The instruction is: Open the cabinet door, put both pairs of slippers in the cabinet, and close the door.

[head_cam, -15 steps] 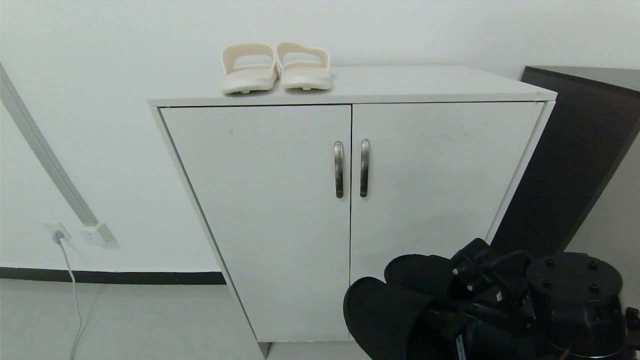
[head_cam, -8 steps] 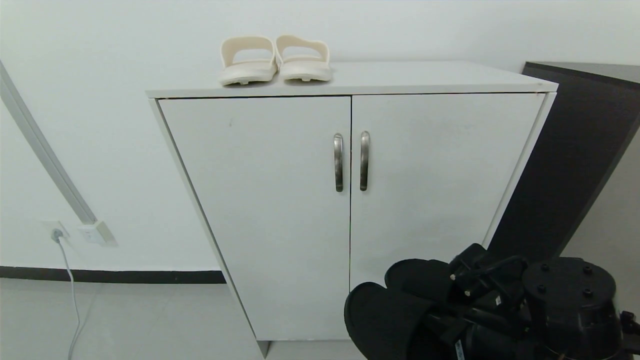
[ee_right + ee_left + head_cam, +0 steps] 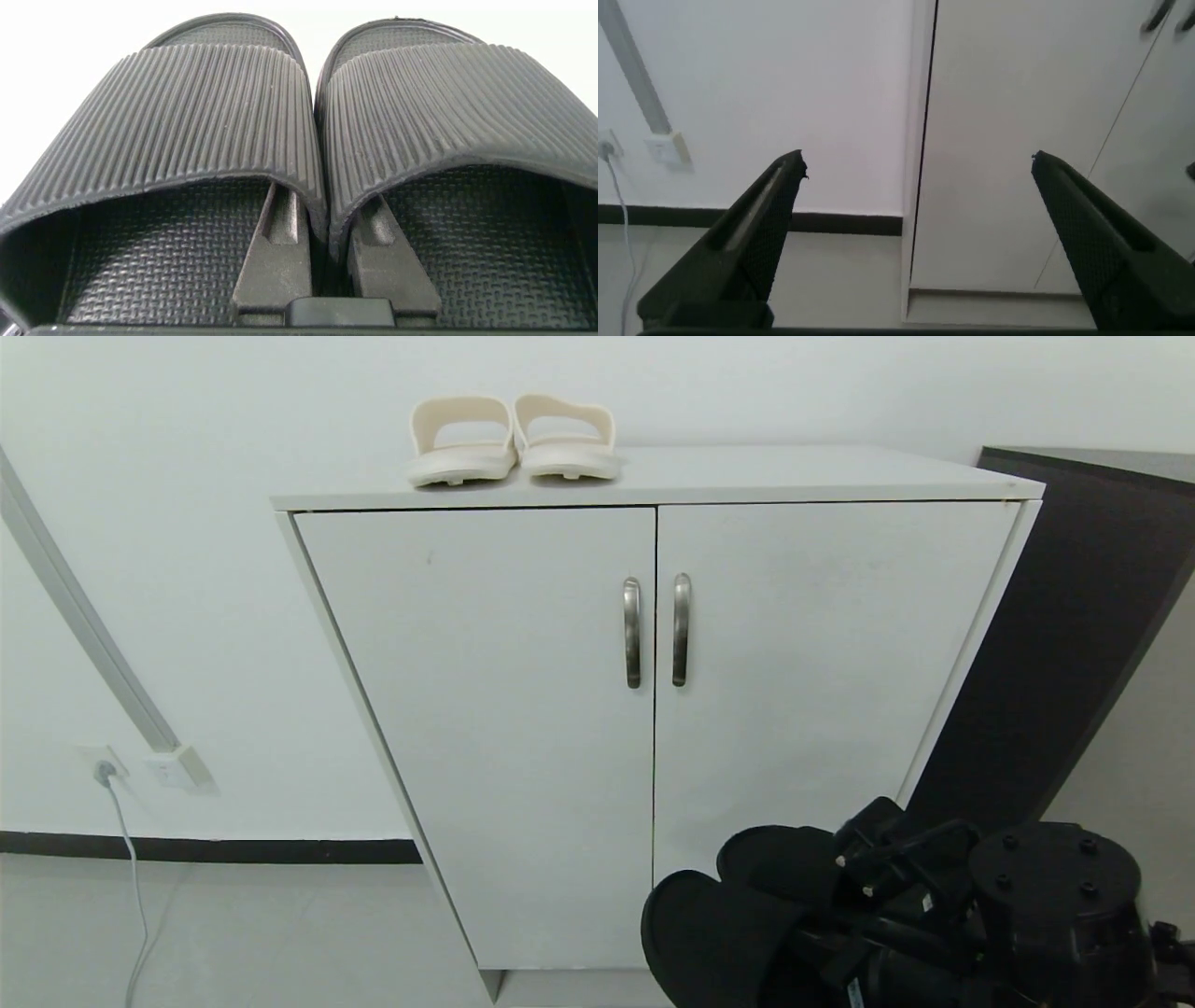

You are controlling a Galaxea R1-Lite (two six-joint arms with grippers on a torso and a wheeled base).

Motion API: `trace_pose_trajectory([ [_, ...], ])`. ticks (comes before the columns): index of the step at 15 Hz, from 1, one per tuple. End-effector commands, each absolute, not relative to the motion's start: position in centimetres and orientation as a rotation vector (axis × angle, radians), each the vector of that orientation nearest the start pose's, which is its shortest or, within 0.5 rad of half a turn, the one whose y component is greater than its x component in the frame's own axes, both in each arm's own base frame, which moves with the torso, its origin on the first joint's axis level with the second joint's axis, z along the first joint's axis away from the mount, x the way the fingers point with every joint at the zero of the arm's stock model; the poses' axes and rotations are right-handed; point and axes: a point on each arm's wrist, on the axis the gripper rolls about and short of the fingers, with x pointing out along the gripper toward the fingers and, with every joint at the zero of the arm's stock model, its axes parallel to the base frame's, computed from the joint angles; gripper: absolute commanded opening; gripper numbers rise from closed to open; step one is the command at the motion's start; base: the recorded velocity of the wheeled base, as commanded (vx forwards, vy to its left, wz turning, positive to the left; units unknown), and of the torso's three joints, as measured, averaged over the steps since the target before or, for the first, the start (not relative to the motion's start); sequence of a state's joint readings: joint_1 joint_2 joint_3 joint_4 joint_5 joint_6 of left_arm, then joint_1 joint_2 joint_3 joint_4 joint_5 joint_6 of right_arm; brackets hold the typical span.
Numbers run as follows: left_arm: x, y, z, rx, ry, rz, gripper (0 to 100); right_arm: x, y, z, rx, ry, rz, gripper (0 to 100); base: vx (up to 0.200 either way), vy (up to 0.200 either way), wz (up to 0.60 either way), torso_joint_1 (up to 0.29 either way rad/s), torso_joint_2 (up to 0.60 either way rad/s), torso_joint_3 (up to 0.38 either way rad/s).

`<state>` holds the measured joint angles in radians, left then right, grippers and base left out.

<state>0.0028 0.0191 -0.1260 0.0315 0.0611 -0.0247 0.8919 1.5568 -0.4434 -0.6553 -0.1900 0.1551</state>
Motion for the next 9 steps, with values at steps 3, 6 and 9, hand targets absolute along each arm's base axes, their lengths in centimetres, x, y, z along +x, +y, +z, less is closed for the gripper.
trace_pose_trajectory([
  [3, -2.1, -0.1, 13.6, -0.033, 0.021, -0.043, 100, 14.9, 17.9, 13.1, -0.087, 0.437, 0.658, 0, 0.000, 0.000, 0.00, 0.001, 0.03, 0.014],
  [6, -0.6, -0.5, 14.5, -0.041, 0.089, -0.227, 100, 14.8, 17.9, 13.0, -0.081, 0.434, 0.675, 0, 0.000, 0.000, 0.00, 0.000, 0.00, 0.000],
  [9, 1.8, -0.8, 15.7, 0.004, 0.117, -0.348, 100, 14.8, 17.9, 12.9, -0.102, 0.429, 0.686, 0, 0.000, 0.000, 0.00, 0.000, 0.00, 0.000],
])
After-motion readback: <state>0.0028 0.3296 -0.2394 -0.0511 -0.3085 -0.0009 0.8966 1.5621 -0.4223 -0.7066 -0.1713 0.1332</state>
